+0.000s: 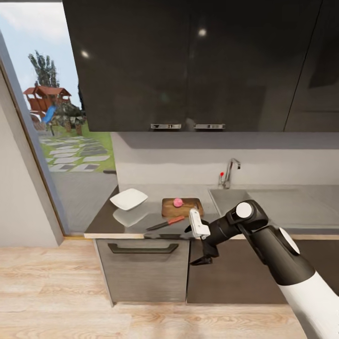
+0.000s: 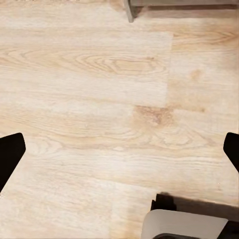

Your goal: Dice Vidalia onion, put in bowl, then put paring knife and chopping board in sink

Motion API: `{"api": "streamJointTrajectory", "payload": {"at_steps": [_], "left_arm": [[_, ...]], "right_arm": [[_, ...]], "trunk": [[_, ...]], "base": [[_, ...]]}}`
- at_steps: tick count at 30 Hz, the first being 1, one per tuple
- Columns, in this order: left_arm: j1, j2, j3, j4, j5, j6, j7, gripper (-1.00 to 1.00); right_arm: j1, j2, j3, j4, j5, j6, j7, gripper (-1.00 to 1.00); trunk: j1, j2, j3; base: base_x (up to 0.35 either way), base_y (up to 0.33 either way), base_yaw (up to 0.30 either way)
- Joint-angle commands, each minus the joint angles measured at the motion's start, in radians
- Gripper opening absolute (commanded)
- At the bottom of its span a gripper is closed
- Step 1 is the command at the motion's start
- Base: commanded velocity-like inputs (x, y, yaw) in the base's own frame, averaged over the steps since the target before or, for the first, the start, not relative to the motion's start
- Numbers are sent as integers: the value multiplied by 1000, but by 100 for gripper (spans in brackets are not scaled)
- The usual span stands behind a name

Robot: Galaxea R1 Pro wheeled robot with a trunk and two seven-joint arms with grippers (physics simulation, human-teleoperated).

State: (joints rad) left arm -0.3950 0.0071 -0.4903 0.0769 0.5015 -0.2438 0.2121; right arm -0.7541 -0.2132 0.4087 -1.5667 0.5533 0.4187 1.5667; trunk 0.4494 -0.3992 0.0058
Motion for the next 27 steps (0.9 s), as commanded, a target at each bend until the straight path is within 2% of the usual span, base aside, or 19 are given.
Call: {"api": "streamJointTrajectory", "payload": {"at_steps": [1, 5, 8, 9, 14, 18, 27], "left_arm": [[-1, 0, -8, 3, 7, 1, 1, 100], [-1, 0, -8, 4, 7, 54, 3, 100], [-1, 0, -8, 4, 8, 146, 0, 100], [-1, 0, -8, 4, 8, 198, -4, 100], [0, -2, -7, 4, 8, 320, -12, 100], [4, 0, -7, 5, 8, 347, -13, 100], [12, 5, -7, 5, 9, 359, -14, 100]], "right_arm": [[-1, 1, 5, -1, 5, 11, 4, 100], [-1, 3, 26, -1, 14, 12, 4, 100], [-1, 4, 76, -1, 20, 13, 4, 100], [-1, 4, 103, 0, 22, 13, 4, 100], [-1, 4, 149, 0, 24, 14, 4, 100], [-1, 7, 158, 0, 26, 15, 4, 100], [-1, 39, 163, 0, 38, 33, 4, 100]], "trunk": [[1, -1, 0], [1, -1, 0], [1, -1, 0], [1, -1, 0], [1, -1, 0], [1, -1, 0], [1, -1, 0]], "base": [[125, 0, 0], [80, 0, 0], [26, 0, 0], [13, 0, 0], [6, 0, 0], [1, 0, 0], [0, 0, 0]]}}
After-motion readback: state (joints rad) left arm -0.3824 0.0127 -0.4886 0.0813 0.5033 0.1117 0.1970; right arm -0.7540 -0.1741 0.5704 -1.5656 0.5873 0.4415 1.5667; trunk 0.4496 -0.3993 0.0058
